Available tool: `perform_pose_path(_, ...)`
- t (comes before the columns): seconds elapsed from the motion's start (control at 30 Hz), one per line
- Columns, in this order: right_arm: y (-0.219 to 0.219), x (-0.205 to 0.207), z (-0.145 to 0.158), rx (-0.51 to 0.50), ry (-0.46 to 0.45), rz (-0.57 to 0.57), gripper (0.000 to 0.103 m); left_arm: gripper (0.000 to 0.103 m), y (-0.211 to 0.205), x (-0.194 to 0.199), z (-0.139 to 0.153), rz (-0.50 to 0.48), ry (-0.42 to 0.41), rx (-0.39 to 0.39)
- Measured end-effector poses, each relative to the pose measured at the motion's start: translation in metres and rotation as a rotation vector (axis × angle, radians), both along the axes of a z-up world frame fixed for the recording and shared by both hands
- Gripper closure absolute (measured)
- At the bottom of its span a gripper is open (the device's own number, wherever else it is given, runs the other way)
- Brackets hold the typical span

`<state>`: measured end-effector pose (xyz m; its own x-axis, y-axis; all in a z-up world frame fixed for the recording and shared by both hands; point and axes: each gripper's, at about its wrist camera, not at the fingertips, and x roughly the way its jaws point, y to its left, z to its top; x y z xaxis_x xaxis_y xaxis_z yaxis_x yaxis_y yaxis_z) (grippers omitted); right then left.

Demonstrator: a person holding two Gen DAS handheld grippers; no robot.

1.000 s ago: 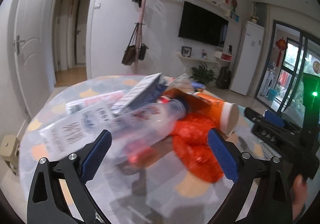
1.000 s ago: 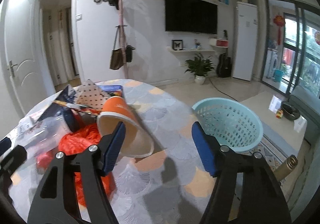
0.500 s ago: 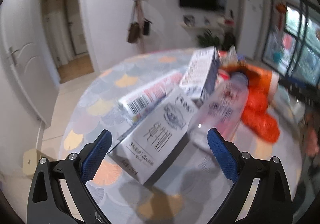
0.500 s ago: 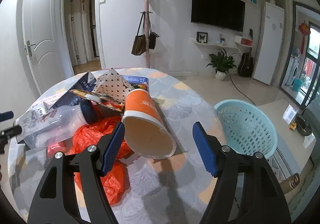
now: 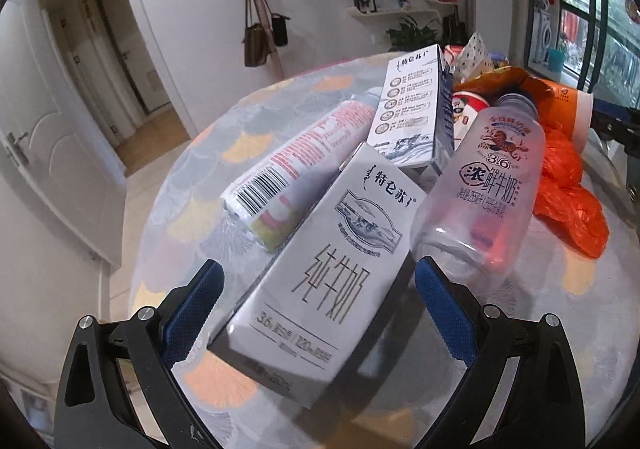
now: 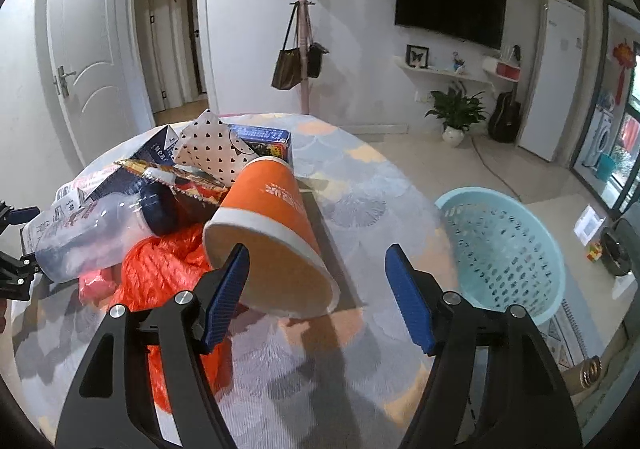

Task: Collect trash
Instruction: 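Grasp the orange paper cup rim with the right tool while the left tool grasps the white milk carton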

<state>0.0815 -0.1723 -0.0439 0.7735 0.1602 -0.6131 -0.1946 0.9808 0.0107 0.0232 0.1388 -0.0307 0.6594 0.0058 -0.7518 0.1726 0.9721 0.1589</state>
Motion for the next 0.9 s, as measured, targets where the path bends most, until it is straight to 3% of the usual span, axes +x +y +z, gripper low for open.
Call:
perform_pose_path(0.13,0.003,0.011,-0.004,0.012,0.027,0.046,0.070,0.010,0.009,0.001,0.004,-0.029,0.029,-0.029)
perform_pose_path(0.23,0.004,0.014,-0.007,0.025,0.037,0.061,0.084,0.011,0.021,0.006,0.004,-0.026,0.047,-0.056)
perform_pose_path(0.3,0.005,0.013,-0.008,0.019,0.030,0.063,0.090,0.012,0.029,0.012,0.004,-0.034,0.067,-0.106)
perform_pose_path(0.37,0.005,0.012,-0.007,0.027,0.029,0.064,0.099,0.021,0.031,0.018,0.002,-0.040,0.081,-0.131)
perform_pose_path(0.5,0.003,0.006,-0.003,0.040,0.018,0.065,0.101,0.028,0.026,0.024,-0.002,-0.062,0.106,-0.152)
perform_pose_path(0.63,-0.002,-0.007,0.006,0.064,-0.004,0.060,0.101,0.047,0.016,0.011,0.003,-0.076,0.092,-0.174)
perform_pose_path(0.67,-0.005,-0.010,0.009,0.072,-0.007,0.059,0.101,0.074,0.013,0.005,0.006,-0.069,0.076,-0.179)
perform_pose_path(0.7,-0.007,-0.014,0.011,0.080,-0.013,0.058,0.101,0.080,0.014,0.000,0.008,-0.053,0.060,-0.179)
perform_pose_path(0.73,-0.011,-0.018,0.014,0.087,-0.021,0.055,0.101,0.091,0.017,-0.003,0.012,-0.045,0.060,-0.218)
perform_pose_path(0.77,-0.014,-0.021,0.017,0.093,-0.028,0.052,0.101,0.093,0.022,-0.006,0.016,-0.032,0.062,-0.280)
perform_pose_path(0.83,-0.019,-0.028,0.020,0.098,-0.036,0.051,0.101,0.089,0.022,-0.010,0.018,-0.012,0.064,-0.288)
perform_pose_path(0.87,-0.021,-0.030,0.020,0.098,-0.037,0.051,0.101,0.067,0.018,-0.010,0.015,-0.002,0.076,-0.259)
perform_pose_path(0.9,-0.023,-0.032,0.020,0.102,-0.035,0.053,0.101,0.053,0.013,-0.010,0.012,-0.003,0.091,-0.244)
